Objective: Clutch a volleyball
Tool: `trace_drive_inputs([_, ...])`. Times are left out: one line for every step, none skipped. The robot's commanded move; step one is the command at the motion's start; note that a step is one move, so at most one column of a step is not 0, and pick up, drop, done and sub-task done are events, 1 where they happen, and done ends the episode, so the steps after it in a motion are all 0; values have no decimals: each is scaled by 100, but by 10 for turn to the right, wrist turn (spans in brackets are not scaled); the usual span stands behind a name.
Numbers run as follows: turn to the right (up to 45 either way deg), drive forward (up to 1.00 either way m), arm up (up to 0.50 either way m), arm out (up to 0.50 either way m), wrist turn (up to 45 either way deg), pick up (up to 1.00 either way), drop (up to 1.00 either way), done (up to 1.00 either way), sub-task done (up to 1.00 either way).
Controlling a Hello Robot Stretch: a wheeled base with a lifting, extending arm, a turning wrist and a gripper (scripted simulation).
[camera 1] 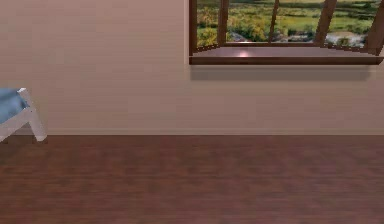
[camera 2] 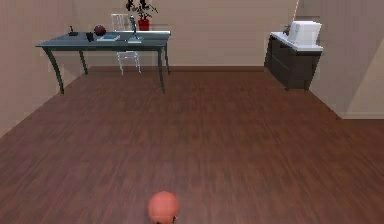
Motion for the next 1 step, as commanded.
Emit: trace_drive_inputs([0, 0, 0, 0, 0, 0, 0, 100, 0])
